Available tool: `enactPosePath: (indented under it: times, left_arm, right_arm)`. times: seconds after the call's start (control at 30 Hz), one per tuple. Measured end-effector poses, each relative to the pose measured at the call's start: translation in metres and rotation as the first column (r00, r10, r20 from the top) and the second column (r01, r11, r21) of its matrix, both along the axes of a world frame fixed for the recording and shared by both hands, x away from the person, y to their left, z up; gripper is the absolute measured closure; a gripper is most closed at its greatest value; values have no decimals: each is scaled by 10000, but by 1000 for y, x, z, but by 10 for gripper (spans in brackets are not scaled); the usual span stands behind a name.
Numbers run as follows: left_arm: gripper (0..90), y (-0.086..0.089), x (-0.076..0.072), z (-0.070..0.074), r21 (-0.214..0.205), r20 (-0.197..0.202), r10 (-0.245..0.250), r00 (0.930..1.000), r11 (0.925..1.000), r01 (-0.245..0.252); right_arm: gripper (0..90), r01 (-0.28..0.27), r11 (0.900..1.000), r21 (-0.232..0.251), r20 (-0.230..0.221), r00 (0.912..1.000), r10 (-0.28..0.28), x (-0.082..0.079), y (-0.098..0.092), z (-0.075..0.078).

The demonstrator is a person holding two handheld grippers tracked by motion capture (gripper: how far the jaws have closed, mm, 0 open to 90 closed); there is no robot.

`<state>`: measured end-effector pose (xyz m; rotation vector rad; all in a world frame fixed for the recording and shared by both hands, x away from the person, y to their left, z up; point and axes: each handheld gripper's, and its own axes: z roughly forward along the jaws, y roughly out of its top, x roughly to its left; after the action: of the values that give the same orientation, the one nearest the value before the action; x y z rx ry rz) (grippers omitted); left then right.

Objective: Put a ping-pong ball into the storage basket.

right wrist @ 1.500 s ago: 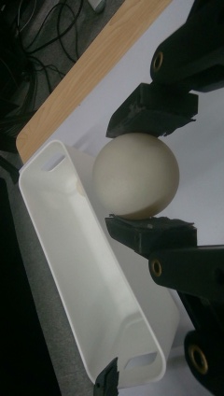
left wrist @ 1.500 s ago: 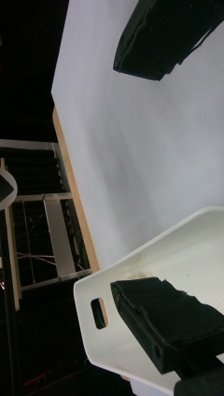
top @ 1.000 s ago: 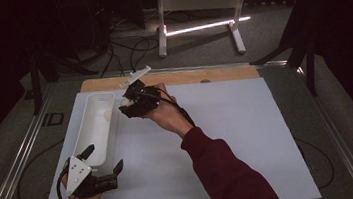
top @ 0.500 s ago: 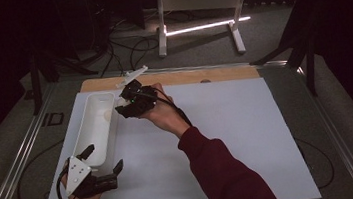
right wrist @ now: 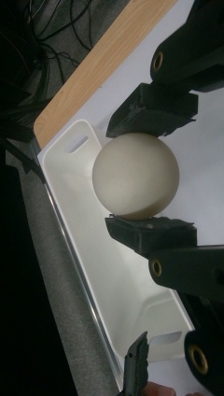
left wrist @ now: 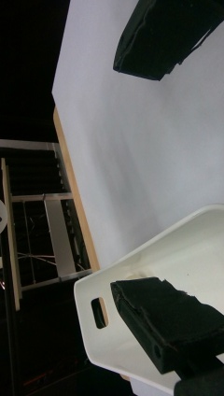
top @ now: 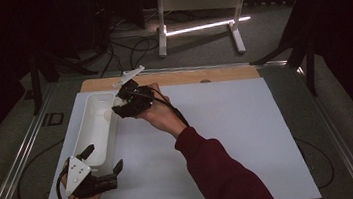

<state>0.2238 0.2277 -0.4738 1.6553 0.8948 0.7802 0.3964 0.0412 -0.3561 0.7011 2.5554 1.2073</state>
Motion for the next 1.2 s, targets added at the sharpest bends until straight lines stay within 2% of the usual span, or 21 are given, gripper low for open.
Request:
enactPosePath:
  times: [1.2]
  left_arm:
    - [2, -1, 0, 0, 60, -11, -30, 10000, 10000, 30]
  right_arm:
    - [504, -124, 9976, 688, -175, 9998, 137, -2, 16, -1]
